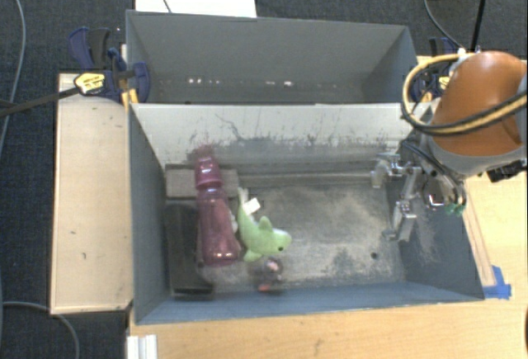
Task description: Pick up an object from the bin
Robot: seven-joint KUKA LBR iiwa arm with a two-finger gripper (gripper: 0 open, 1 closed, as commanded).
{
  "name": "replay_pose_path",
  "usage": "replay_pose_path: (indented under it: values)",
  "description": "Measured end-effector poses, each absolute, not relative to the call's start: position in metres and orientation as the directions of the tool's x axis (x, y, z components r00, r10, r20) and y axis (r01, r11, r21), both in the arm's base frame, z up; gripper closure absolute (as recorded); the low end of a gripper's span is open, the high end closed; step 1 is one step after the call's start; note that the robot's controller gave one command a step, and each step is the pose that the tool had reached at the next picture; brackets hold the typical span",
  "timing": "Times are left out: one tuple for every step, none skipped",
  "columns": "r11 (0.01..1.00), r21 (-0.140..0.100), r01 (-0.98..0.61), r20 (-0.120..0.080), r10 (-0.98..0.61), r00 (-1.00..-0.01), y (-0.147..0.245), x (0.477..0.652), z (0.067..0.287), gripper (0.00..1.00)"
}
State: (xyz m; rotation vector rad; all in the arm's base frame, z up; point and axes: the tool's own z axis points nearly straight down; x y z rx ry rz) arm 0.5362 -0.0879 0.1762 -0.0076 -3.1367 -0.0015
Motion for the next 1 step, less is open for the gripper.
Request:
replay_pose_path:
  values:
    - [1.000, 0.000, 0.003, -0.003, 0.003, -1.000, -0.0878, 0.5378, 0.1807, 0.00]
